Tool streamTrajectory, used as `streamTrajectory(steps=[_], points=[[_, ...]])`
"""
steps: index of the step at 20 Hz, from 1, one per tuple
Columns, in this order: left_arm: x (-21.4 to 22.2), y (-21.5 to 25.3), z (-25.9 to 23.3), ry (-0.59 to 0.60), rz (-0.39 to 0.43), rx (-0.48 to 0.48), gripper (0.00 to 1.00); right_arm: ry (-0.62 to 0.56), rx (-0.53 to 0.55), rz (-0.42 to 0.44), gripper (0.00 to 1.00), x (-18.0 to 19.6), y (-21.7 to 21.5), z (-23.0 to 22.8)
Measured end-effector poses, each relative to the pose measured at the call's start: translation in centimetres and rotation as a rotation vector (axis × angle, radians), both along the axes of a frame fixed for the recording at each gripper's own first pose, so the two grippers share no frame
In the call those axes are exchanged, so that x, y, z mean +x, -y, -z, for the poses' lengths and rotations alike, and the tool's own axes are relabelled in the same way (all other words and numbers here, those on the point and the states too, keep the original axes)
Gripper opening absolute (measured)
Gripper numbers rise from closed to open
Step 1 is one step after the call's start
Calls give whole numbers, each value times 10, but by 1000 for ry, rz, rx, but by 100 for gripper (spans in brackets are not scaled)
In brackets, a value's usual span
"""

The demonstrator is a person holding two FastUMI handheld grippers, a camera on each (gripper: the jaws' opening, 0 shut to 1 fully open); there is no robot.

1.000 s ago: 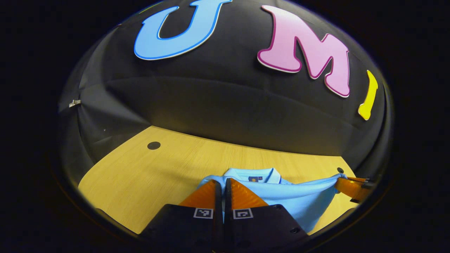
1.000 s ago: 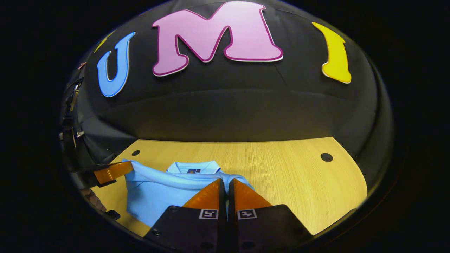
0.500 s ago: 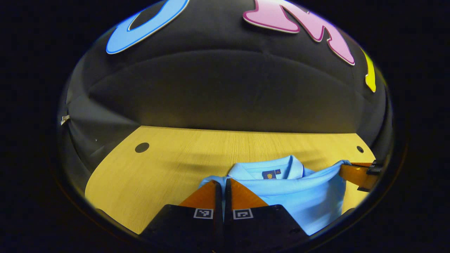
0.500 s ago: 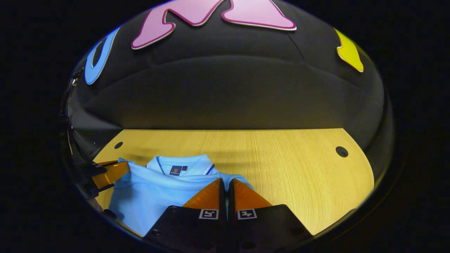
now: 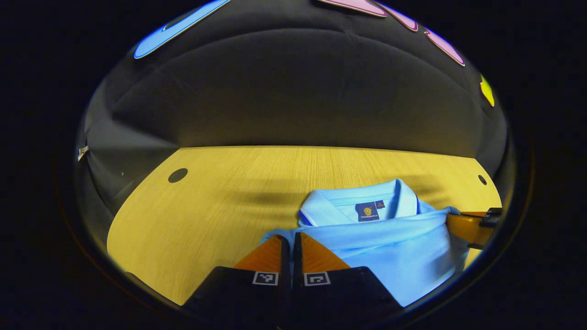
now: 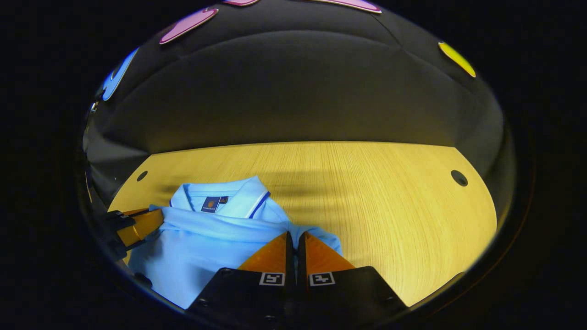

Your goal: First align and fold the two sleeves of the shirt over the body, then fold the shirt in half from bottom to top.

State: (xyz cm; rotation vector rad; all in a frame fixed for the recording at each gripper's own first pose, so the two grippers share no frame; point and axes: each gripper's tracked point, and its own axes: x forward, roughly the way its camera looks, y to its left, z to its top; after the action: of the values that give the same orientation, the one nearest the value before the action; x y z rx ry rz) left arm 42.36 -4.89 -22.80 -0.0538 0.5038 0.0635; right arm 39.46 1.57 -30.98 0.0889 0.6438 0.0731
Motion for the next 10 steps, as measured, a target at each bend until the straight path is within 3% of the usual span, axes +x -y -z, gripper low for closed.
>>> streamTrajectory(steps=[2, 8, 10], points=[[1, 0, 3, -1, 0, 9, 2, -6, 22, 13, 5, 0, 1, 1], [-1, 0, 5, -11, -7, 25, 16, -13, 12, 43, 17, 0, 7, 2], [-2, -1, 4, -11, -14, 20, 23, -12, -11, 53, 30, 0, 11, 2]])
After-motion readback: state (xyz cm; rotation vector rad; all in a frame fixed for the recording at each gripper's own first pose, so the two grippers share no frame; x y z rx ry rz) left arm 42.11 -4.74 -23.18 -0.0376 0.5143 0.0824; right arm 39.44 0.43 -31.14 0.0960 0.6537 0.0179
